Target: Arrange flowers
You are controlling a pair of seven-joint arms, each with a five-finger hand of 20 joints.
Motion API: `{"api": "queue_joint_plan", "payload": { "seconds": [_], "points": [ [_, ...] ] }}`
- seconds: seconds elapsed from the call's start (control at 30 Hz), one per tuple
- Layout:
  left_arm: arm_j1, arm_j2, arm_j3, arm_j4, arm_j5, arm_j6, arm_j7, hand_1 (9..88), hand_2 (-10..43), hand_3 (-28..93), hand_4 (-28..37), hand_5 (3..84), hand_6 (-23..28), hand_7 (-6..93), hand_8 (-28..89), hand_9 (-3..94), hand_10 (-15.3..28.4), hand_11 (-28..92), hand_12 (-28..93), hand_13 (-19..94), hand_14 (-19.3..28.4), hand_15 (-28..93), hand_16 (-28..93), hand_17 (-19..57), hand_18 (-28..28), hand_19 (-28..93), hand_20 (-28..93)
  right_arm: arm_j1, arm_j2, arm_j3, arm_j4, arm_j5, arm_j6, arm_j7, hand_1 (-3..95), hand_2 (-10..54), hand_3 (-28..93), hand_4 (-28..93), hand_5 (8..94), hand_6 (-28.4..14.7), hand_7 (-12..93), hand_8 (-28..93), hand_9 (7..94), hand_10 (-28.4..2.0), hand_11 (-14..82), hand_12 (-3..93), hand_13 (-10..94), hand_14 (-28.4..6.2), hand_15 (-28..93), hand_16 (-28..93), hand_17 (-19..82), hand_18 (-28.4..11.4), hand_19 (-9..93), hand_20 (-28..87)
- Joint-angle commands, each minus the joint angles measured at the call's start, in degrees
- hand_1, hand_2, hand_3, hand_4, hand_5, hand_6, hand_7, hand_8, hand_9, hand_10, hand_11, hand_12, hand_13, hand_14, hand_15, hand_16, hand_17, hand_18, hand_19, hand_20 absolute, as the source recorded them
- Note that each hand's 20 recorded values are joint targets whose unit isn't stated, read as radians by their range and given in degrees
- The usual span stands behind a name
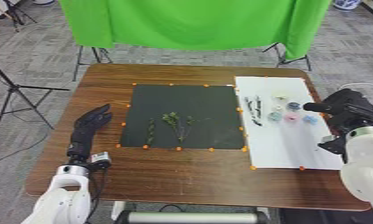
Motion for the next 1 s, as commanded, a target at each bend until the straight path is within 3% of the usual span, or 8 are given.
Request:
{"api": "queue_joint_plan", "payload": {
  "seconds": [0.03,0.13,0.27,0.5,1.0],
  "points": [
    [0.54,-0.54,0.61,0.33,-0.07,0.00,0.07,21.0,-6.4,75,-27.6,44.5,-0.1,15.8,-10,46.3,12.9,18,9,36,15.3,16,-2,3.2,10.9,4,14,5.91,-0.04,-3.99,-3.53,-1.85,2.26,-1.53,25.0,-9.5,64,-19,60.9,-3.3,13,-7,69.1,-13.8,13.9,16.9,91,-4.4,52,26,61,-14.4,93,45],
    [0.73,-0.47,0.53,0.24,-0.16,0.17,0.00,21.0,-6.4,75,-27.7,44.4,-0.1,15.8,-10,46.3,12.9,18,9,36,15.3,16,-2,3.2,10.8,4,14,11.52,-0.18,-8.19,-2.81,-1.79,0.63,-1.20,24.7,-9.5,64,-18,60.8,-3.4,13,-7,69.0,-13.9,13.8,16.9,91,-4.4,52,26,61,-14.4,93,45],
    [0.58,-0.61,0.83,0.24,-0.01,-0.03,-0.10,21.0,-6.3,75,-27.7,44.4,-0.2,15.7,-10,46.3,12.9,18,9,36,15.3,16,-2,3.2,10.9,4,14,20.29,-0.17,-15.24,-0.86,-0.08,-9.02,-0.17,24.2,-9.5,63,-18,56.8,-1.4,12,-7,67.2,-14.8,12.6,16.7,90,-4.8,53,26,59,-14.7,93,45],
    [0.45,-0.48,1.19,0.20,0.02,-0.02,-0.35,21.1,-6.3,75,-27.7,44.4,-0.2,15.8,-10,46.3,12.9,18,9,36,15.3,16,-2,3.2,10.9,4,14,33.94,-1.84,-28.65,5.14,1.55,-17.96,0.71,21.8,-9.5,61,-16,47.8,-0.5,8,-6,54.8,-17.5,7.3,17.4,84,-7.4,54,26,55,-16.5,93,43],
    [0.74,-0.45,0.93,0.18,-0.06,-0.09,-0.66,21.4,-6.2,75,-27.4,44.6,-0.4,16.1,-10,46.2,12.9,18,9,36,15.3,16,-2,3.1,10.9,4,14,43.92,-5.06,-41.37,13.61,0.13,-19.84,1.72,21.7,-9.5,61,-16,45.4,-0.9,8,-5,51.2,-18.2,6.6,17.4,83,-8.0,57,24,54,-16.8,93,42]
  ]
}}
